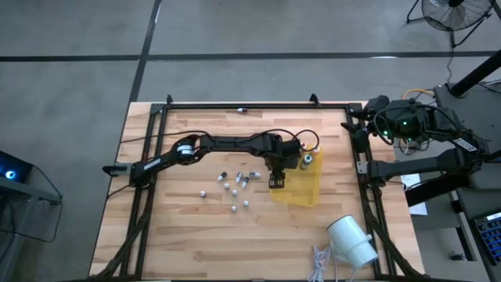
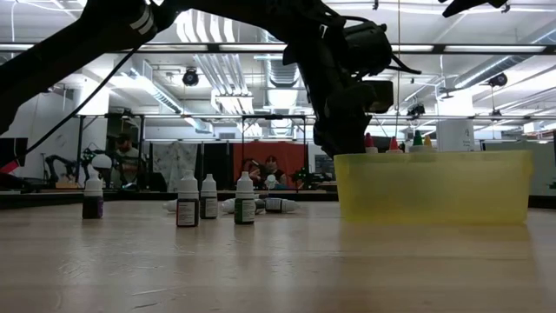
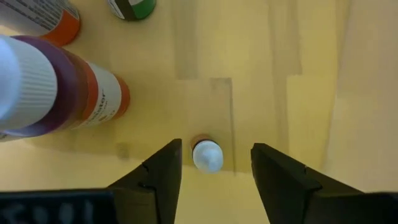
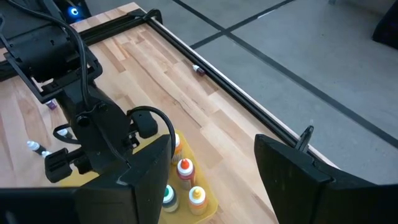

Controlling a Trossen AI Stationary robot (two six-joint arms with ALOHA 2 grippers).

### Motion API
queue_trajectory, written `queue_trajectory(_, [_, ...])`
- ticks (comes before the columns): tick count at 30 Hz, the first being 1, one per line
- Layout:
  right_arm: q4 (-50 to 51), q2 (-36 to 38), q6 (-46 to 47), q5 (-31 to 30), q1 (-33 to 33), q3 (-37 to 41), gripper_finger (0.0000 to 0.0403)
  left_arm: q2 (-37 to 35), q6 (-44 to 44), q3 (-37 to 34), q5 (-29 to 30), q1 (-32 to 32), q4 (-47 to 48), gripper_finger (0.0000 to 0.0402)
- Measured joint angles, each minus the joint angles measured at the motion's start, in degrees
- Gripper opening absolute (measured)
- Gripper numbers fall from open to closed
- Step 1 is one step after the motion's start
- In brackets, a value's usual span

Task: Pick & Place food coloring
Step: Put the small orange food coloring bottle into the yellow bin

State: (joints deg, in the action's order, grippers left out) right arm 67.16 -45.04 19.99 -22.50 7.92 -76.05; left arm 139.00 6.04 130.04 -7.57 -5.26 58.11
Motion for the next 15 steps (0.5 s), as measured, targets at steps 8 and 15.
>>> queue_trajectory(8, [0.0,0.0,0.0,0.0,0.0,0.0,0.0221,0.0,0.1,3.0,0.0,0.0,2.1,0.0165])
queue_trajectory(15, [0.0,0.0,0.0,0.0,0.0,0.0,0.0221,-2.9,0.4,4.9,0.2,0.0,2.8,0.0165])
